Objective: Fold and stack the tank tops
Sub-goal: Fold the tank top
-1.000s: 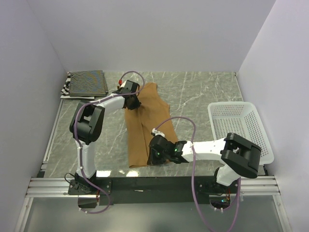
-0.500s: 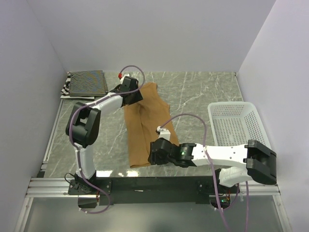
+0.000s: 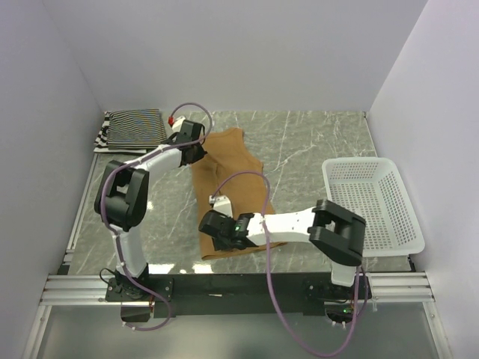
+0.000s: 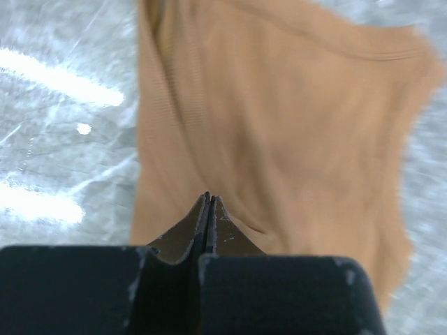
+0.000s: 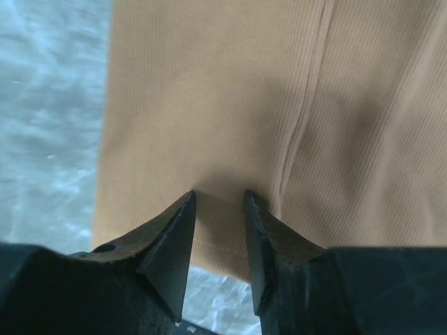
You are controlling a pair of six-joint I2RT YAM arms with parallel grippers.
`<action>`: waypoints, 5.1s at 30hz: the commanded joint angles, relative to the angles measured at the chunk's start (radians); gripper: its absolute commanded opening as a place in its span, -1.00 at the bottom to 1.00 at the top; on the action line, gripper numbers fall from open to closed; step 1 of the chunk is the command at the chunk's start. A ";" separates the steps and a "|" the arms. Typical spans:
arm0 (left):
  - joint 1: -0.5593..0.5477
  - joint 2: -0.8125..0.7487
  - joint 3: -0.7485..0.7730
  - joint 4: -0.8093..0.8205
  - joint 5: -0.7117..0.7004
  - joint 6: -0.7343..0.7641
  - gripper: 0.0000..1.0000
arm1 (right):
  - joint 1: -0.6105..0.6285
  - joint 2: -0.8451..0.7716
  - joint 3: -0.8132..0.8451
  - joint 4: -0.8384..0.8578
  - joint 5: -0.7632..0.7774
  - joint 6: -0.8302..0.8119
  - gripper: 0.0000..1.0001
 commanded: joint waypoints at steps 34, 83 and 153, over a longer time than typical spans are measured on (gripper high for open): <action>0.075 -0.161 0.177 0.105 0.280 0.193 0.10 | -0.043 -0.214 -0.029 0.225 0.004 0.042 0.18; -1.213 -0.322 -0.439 -0.178 -0.412 -0.405 -0.02 | -0.728 0.090 0.107 0.076 -0.199 -0.123 -1.00; -1.235 -0.632 -0.726 0.004 -0.478 -0.620 -0.99 | -0.797 -0.036 0.099 0.004 -0.148 -0.182 -1.00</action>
